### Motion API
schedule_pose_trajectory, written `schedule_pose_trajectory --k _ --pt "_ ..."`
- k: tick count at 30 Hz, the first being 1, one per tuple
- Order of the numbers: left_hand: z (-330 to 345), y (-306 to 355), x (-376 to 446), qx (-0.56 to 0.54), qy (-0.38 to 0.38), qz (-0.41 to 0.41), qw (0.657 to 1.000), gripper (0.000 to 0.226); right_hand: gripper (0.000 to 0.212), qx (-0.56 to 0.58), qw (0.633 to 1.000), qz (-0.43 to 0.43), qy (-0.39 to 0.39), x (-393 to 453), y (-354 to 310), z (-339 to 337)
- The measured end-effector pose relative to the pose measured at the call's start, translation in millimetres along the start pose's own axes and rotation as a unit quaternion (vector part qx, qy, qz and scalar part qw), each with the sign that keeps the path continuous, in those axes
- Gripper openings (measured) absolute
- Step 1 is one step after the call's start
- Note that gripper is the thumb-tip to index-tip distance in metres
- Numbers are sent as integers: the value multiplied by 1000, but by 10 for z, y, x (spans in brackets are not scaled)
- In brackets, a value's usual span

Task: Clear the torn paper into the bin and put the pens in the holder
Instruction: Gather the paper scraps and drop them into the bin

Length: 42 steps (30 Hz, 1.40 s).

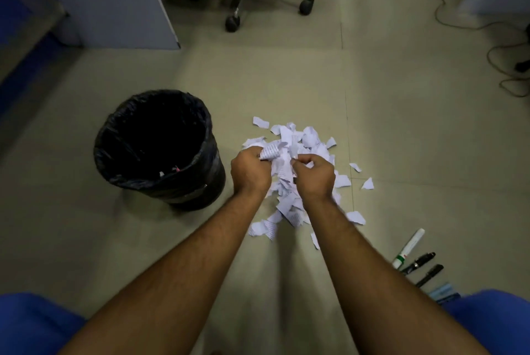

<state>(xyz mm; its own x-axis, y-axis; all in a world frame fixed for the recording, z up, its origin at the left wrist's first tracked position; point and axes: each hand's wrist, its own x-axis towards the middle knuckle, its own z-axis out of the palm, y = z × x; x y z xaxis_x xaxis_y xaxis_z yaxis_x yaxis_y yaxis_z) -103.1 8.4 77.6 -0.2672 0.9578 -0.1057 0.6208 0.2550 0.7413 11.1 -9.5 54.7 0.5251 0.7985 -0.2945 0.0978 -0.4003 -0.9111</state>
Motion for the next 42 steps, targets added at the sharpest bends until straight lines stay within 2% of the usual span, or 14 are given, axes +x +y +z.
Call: schedule_pose_trajectory --k 7,9,11,14,16,18,20,23,27,29,32,35,39,42 --pt "-1005 279 271 -140 113 -28 983 14 8 80 990 -76 -84 -385 -1060 593" --pt "-1376 269 397 -123 137 -23 983 21 2 66 986 -108 -107 -539 -1314 849" --pt "-1750 186 513 -66 162 -37 984 29 8 1 978 -163 -130 -707 -1483 1096" --pt "-2111 -75 625 49 120 -93 987 29 12 -116 953 -200 -197 -873 -1556 1439" --pt "-2193 -265 684 62 74 -142 985 10 15 -176 935 -194 -238 -911 -1547 1600" --pt "-2218 -447 750 57 61 -157 984 45 22 -216 921 -198 -256 -952 -1538 1706" --pt "-2247 -506 787 78 61 -142 985 57 34 -236 913 -210 -257 -973 -1551 1775" --pt "-2234 -502 811 100 77 -122 984 36 43 -206 928 -192 -242 -968 -1554 1791" --pt "-2148 -400 768 36 86 -89 992 21 29 -115 959 -156 -207 -947 -1554 1685" --pt "-2074 -312 752 -34 54 -45 997 6 21 -52 973 -112 -194 -865 -1555 1636" --pt "-1936 -121 737 -88 -16 -2 996 14 18 26 982 -72 -174 -634 -1506 1503" --pt "-1657 61 690 -105 -50 22 993 16 16 56 988 -57 -134 -446 -1384 1209" --pt "-913 263 583 -68 -115 63 989 17 28 9 997 -33 -66 -124 -798 723" --pt "-351 239 509 46 -166 103 980 24 26 -68 997 -21 -29 70 -317 448"
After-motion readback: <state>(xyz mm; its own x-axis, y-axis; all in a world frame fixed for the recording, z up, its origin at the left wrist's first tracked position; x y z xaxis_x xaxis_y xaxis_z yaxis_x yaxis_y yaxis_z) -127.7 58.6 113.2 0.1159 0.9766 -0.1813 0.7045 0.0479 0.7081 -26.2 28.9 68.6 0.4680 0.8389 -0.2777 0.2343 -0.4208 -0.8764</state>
